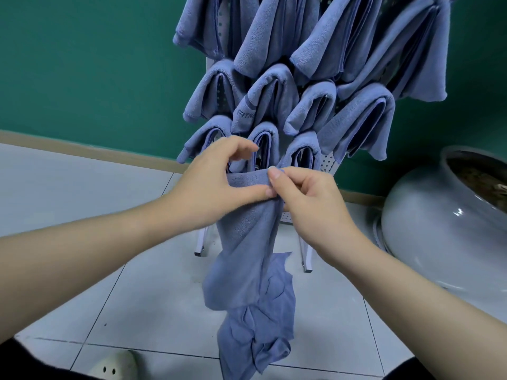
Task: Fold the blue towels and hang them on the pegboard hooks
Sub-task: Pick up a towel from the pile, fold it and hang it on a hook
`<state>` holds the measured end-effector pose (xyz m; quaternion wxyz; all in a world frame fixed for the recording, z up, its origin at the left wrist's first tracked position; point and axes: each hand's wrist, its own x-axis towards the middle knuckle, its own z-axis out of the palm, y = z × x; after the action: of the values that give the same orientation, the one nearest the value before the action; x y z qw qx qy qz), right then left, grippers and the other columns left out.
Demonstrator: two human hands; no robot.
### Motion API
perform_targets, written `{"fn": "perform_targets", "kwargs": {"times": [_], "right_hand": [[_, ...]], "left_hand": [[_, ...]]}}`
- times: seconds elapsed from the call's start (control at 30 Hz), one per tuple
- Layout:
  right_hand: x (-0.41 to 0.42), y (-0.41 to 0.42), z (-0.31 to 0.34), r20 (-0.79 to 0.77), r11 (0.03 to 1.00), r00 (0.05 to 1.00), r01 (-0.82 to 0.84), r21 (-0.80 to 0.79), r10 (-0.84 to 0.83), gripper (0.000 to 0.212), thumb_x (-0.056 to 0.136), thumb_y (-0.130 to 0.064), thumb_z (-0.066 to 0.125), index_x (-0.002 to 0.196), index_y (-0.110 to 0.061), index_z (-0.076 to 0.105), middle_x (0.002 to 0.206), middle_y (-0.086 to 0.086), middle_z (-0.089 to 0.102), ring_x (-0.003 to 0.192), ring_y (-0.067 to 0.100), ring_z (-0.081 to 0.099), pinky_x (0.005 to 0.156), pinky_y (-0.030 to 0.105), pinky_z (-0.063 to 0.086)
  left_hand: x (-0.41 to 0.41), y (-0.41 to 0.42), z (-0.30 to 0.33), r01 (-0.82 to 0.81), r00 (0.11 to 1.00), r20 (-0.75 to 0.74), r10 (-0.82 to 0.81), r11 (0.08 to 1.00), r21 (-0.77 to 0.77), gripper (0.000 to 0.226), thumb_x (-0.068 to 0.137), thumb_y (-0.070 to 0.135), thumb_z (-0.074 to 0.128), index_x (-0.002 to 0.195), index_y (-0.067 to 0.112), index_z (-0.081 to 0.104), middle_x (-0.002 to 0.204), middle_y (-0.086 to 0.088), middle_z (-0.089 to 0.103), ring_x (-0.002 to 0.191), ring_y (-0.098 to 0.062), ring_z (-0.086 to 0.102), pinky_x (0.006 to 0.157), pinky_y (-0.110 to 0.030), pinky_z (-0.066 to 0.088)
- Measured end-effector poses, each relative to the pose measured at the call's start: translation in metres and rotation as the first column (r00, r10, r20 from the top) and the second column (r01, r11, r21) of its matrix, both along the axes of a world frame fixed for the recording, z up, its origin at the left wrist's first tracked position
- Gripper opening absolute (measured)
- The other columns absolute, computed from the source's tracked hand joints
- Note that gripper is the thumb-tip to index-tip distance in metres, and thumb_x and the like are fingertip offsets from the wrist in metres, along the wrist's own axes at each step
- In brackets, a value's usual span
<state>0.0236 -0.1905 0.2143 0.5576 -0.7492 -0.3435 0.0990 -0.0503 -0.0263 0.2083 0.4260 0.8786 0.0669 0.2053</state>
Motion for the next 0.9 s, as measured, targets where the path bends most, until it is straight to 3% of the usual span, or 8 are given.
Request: {"fn": "perform_targets", "kwargs": {"times": [0.13, 0.27, 0.43, 0.5, 0.6, 0.7, 0.8, 0.9], "right_hand": [[0.002, -0.004, 0.006, 0.191, 0.999, 0.982, 0.009, -0.051, 0.001, 0.046, 0.109, -0.023, 0.050, 0.066, -0.010, 0.040, 0.061, -0.008, 0.031, 0.057, 0.005, 0.028, 0.055, 0.024, 0.025], [0.008, -0.007, 0.002, 0.270, 0.994, 0.958, 0.104, -0.022, -0.094, 0.043, 0.111, -0.023, 0.042, 0.069, -0.023, 0.030, 0.062, -0.014, 0.030, 0.059, 0.004, 0.030, 0.058, 0.020, 0.027], [0.014, -0.009, -0.001, 0.247, 0.957, 0.925, 0.273, 0.094, -0.288, 0.041, 0.113, -0.021, 0.036, 0.072, -0.020, 0.032, 0.068, -0.009, 0.033, 0.061, 0.003, 0.032, 0.060, 0.021, 0.029], [0.016, -0.010, 0.003, 0.193, 0.941, 0.925, 0.300, 0.154, -0.327, 0.040, 0.113, -0.021, 0.035, 0.074, -0.018, 0.033, 0.071, -0.006, 0.034, 0.063, 0.003, 0.031, 0.062, 0.023, 0.031], [0.021, -0.011, 0.009, 0.066, 0.932, 0.949, 0.288, 0.219, -0.309, 0.044, 0.109, -0.034, 0.046, 0.075, -0.008, 0.042, 0.071, -0.002, 0.039, 0.066, 0.006, 0.037, 0.063, 0.026, 0.035], [0.023, -0.011, 0.015, -0.179, 0.950, 0.969, 0.212, 0.231, -0.172, 0.033, 0.097, -0.036, 0.069, 0.095, -0.003, 0.070, 0.089, 0.002, 0.075, 0.086, 0.017, 0.072, 0.080, 0.033, 0.057], [0.020, -0.014, 0.020, -0.466, 0.963, 0.885, 0.109, 0.246, 0.019, 0.027, 0.097, -0.020, 0.069, 0.114, 0.000, 0.072, 0.108, 0.014, 0.078, 0.101, 0.026, 0.076, 0.087, 0.036, 0.062], [0.021, -0.016, 0.023, -0.540, 0.968, 0.836, 0.044, 0.247, 0.100, 0.031, 0.101, -0.021, 0.063, 0.119, 0.003, 0.070, 0.114, 0.015, 0.077, 0.105, 0.026, 0.074, 0.092, 0.036, 0.061]], "left_hand": [[-0.002, 0.029, 0.009, 0.252, 0.901, -0.344, -0.264, 0.964, -0.078, 0.048, 0.066, 0.063, 0.087, 0.098, 0.028, 0.076, 0.097, 0.008, 0.076, 0.092, -0.005, 0.069, 0.088, -0.033, 0.055], [-0.007, 0.042, 0.006, 0.309, 0.843, -0.425, -0.329, 0.944, -0.118, 0.046, 0.072, 0.053, 0.080, 0.095, 0.013, 0.077, 0.099, -0.017, 0.072, 0.087, -0.021, 0.066, 0.092, -0.059, 0.053], [-0.007, 0.036, 0.010, 0.202, 0.942, -0.234, -0.242, 0.962, -0.181, 0.040, 0.079, 0.049, 0.081, 0.073, 0.014, 0.064, 0.069, -0.007, 0.052, 0.068, -0.009, 0.050, 0.064, -0.023, 0.041], [-0.005, 0.032, 0.013, 0.143, 0.977, -0.110, -0.183, 0.945, -0.294, 0.042, 0.086, 0.043, 0.081, 0.088, 0.003, 0.068, 0.080, -0.021, 0.060, 0.076, -0.015, 0.058, 0.074, -0.032, 0.051], [-0.002, 0.024, 0.017, 0.060, 0.998, 0.038, -0.047, 0.880, -0.470, 0.017, 0.099, 0.021, 0.067, 0.098, 0.005, 0.073, 0.091, -0.014, 0.071, 0.080, -0.016, 0.066, 0.077, -0.032, 0.061], [0.002, 0.025, 0.016, -0.035, 0.992, 0.091, 0.091, 0.869, -0.494, 0.026, 0.103, 0.020, 0.061, 0.099, -0.003, 0.072, 0.089, -0.018, 0.065, 0.075, -0.022, 0.060, 0.064, -0.027, 0.057], [0.001, 0.026, 0.015, -0.086, 0.979, 0.117, 0.167, 0.858, -0.507, 0.030, 0.104, 0.021, 0.060, 0.101, -0.006, 0.071, 0.087, -0.016, 0.064, 0.074, -0.021, 0.058, 0.063, -0.031, 0.056], [-0.003, 0.021, 0.019, -0.122, 0.950, 0.196, 0.244, 0.865, -0.486, 0.021, 0.104, 0.020, 0.060, 0.093, 0.011, 0.075, 0.082, 0.000, 0.071, 0.072, -0.012, 0.061, 0.062, -0.025, 0.055]]}}
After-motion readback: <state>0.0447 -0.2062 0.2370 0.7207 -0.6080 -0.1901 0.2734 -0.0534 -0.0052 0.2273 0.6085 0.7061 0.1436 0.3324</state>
